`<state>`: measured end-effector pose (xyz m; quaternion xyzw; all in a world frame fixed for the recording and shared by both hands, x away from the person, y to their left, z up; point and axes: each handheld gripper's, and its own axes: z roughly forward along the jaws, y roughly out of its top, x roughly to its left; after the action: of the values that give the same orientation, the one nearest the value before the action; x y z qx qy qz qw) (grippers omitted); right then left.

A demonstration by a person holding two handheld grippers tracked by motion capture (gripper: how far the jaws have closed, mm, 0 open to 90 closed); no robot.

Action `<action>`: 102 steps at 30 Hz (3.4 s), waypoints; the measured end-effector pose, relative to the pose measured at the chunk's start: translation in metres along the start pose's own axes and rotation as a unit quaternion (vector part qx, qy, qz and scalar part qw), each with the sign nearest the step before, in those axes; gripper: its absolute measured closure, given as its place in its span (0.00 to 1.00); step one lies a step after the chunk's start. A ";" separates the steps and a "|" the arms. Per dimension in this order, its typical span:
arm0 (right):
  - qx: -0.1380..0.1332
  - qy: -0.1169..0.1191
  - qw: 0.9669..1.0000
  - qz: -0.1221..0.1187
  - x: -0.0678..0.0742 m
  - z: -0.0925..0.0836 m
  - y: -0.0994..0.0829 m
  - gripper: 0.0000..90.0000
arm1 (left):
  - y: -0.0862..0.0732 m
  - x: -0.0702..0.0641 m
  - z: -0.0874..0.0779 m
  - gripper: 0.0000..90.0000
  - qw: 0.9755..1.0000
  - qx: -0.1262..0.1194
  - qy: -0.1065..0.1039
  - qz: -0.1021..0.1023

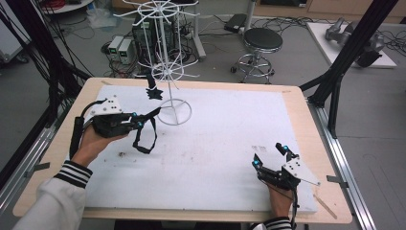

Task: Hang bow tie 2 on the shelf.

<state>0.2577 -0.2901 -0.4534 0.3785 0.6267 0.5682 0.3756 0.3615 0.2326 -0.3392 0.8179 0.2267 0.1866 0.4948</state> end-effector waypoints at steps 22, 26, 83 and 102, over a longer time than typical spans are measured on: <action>0.000 -0.001 1.000 0.000 0.000 0.000 0.000 0.12 | 0.026 0.015 -0.028 0.89 0.995 -0.084 0.039 -0.023; -0.003 -0.002 1.000 -0.003 -0.001 0.000 0.000 0.12 | 0.029 0.015 -0.029 0.89 0.995 -0.085 0.041 -0.019; 0.002 -0.003 1.000 -0.003 0.000 0.000 0.000 0.12 | 0.064 0.035 0.005 0.88 0.990 -0.094 0.094 -0.040; -0.001 -0.003 1.000 0.002 -0.001 0.000 0.000 0.12 | 0.062 0.033 -0.001 0.59 0.991 -0.076 0.095 -0.052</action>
<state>0.2579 -0.2907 -0.4534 0.3808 0.6245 0.5683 0.3768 0.3995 0.2264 -0.2806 0.7432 0.3003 0.2545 0.5410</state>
